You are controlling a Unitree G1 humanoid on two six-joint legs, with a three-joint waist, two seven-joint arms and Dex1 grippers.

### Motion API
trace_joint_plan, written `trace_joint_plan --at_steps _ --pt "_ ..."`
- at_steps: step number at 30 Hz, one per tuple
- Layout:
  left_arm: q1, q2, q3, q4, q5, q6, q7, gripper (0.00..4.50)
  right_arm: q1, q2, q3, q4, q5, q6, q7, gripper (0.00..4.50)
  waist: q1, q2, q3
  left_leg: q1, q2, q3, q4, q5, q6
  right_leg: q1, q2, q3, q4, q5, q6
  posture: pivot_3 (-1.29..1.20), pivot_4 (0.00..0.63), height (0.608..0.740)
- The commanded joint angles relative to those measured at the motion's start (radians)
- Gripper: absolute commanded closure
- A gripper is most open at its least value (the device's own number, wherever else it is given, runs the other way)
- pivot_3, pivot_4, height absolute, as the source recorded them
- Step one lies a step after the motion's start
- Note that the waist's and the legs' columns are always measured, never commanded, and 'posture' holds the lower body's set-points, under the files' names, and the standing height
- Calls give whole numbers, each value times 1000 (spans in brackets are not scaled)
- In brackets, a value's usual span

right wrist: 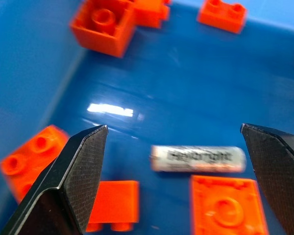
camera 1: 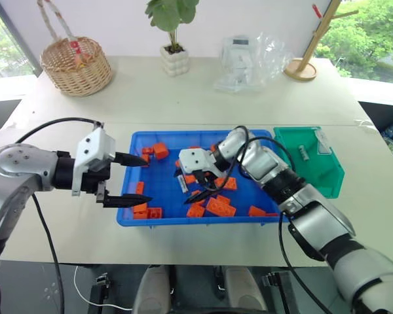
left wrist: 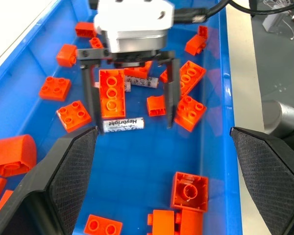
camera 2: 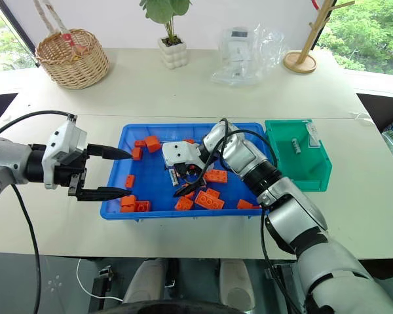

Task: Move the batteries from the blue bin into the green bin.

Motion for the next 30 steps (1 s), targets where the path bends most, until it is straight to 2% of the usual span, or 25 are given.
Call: trace_joint_plan --at_steps 1,10,13,16,19,24,27,30 --pt "-25 0 30 -12 -16 -9 6 0 -39 40 -18 75 -16 -39 -10 42 0 0 0 0 0 0 0 0 0 0 0 0 0 0 0 0 150 736" --pt "-23 -3 28 -11 -9 -23 9 0 -75 58 -17 229 -64 -103 11 42 0 0 0 0 0 0 0 0 0 0 0 0 0 0 0 0 150 736" --pt "-19 -6 26 -13 -7 -28 11 0 -72 60 -32 227 -53 -99 31 868 0 0 0 1 0 0 0 0 0 1 0 0 0 0 0 0 150 736" --pt "-22 -9 16 -5 -1 -39 5 0 -62 66 -82 141 9 -27 63 2229 -1 0 0 1 0 0 0 0 0 1 0 0 0 0 0 0 150 736" --pt "-37 -17 -3 15 11 -53 -4 0 -52 62 -164 -21 107 132 74 2265 0 0 0 0 0 0 0 0 0 0 0 0 0 0 0 0 150 736" --pt "-81 -47 -49 40 26 -67 -13 0 -19 -68 -349 -310 225 382 -8 2265 10 0 0 0 0 -1 0 0 0 1 -1 0 0 0 0 0 150 736" --pt "-105 -64 -73 58 36 -77 -22 0 37 -213 -485 -438 283 530 -64 2265 17 0 0 0 -1 -1 0 0 0 2 -2 0 -2 0 0 0 150 736" --pt "-130 -80 -94 82 45 -86 -34 0 167 -399 -575 -529 291 569 -77 2265 29 0 0 0 -1 -1 0 0 0 2 -2 0 -3 0 -1 0 150 736"
